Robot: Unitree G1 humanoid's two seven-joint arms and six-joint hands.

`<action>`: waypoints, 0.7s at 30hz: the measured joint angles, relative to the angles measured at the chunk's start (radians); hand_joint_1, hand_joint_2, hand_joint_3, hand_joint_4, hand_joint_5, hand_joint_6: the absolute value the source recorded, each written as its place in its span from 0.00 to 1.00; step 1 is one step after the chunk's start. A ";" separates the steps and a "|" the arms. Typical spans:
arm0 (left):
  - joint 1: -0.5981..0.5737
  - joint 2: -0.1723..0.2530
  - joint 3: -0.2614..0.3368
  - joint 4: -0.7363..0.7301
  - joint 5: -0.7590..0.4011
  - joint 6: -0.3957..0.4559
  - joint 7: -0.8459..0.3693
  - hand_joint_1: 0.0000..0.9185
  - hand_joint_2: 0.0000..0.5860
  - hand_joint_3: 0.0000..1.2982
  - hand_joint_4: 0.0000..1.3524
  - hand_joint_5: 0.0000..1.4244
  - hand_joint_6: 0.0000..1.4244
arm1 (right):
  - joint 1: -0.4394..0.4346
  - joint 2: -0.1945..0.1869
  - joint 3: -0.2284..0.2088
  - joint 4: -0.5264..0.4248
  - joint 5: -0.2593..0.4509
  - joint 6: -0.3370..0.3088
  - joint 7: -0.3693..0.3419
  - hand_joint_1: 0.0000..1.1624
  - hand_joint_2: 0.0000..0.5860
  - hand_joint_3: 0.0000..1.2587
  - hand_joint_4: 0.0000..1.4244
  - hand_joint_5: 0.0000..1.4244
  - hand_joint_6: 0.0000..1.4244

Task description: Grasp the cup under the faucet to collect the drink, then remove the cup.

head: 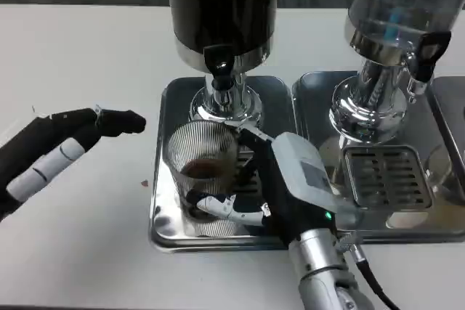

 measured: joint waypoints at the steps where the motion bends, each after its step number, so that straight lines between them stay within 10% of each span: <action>1: 0.000 0.000 0.000 0.000 0.000 0.000 0.000 0.00 0.35 0.31 0.24 0.18 0.16 | 0.007 -0.002 -0.002 -0.007 0.000 0.000 0.000 0.75 0.94 0.34 0.37 0.55 0.85; 21: -0.006 0.000 -0.007 0.012 0.002 0.002 0.000 0.00 0.35 0.31 0.24 0.18 0.16 | 0.048 -0.029 -0.045 -0.056 0.013 0.000 0.000 0.73 0.87 0.35 0.39 0.56 0.85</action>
